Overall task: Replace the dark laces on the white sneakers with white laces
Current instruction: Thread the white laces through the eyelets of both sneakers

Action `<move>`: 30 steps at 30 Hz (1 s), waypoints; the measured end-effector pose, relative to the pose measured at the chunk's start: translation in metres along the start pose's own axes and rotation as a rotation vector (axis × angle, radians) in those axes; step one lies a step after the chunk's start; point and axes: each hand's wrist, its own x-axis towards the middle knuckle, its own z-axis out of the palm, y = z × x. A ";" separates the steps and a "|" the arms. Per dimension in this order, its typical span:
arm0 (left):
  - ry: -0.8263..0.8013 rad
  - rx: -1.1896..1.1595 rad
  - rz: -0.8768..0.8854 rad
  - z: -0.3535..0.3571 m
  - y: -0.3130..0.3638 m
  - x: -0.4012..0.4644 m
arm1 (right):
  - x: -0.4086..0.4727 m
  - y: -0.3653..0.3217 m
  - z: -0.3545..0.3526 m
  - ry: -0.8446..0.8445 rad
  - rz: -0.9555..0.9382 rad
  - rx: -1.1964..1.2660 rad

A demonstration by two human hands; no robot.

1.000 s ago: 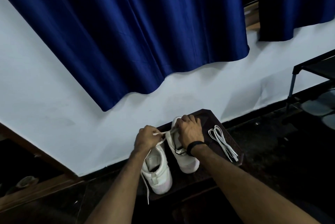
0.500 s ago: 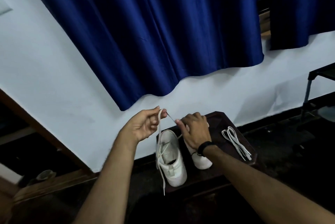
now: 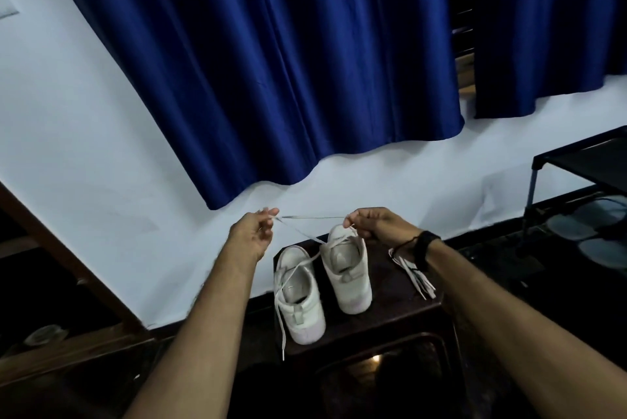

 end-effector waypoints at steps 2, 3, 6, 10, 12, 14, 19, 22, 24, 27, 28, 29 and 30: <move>0.270 0.370 0.088 -0.005 -0.013 0.003 | -0.002 0.001 -0.013 0.042 -0.005 -0.119; 0.421 0.578 0.205 -0.002 -0.018 0.003 | -0.004 -0.001 -0.015 0.060 -0.036 -0.228; -0.010 0.598 0.571 0.033 -0.027 -0.021 | -0.006 -0.010 0.001 0.038 -0.125 -0.640; -0.652 0.724 0.286 0.064 -0.038 -0.055 | 0.001 -0.017 0.024 0.289 -0.210 -0.677; -0.603 0.850 0.333 0.054 -0.039 -0.050 | 0.001 -0.012 0.014 0.333 -0.181 -0.617; -0.500 0.851 0.399 0.042 -0.038 -0.039 | -0.003 -0.005 -0.002 0.262 -0.143 -0.571; -0.095 1.116 0.583 0.020 -0.048 -0.002 | -0.006 0.015 -0.017 0.271 -0.093 -0.668; -0.342 0.951 0.653 0.042 -0.060 -0.007 | 0.003 0.022 0.000 0.309 -0.130 -0.770; -0.542 0.759 0.434 0.061 -0.066 -0.014 | 0.009 0.021 0.015 0.371 -0.170 -0.800; -0.545 0.859 0.379 0.067 -0.077 0.000 | 0.016 0.022 0.020 0.511 -0.165 -0.796; -0.498 0.918 0.405 0.065 -0.079 0.006 | 0.018 0.026 0.019 0.513 -0.131 -0.783; -0.448 0.983 0.432 0.062 -0.079 0.011 | 0.020 0.031 0.019 0.504 -0.097 -0.764; -0.410 1.039 0.460 0.060 -0.080 0.017 | 0.023 0.040 0.017 0.495 -0.059 -0.752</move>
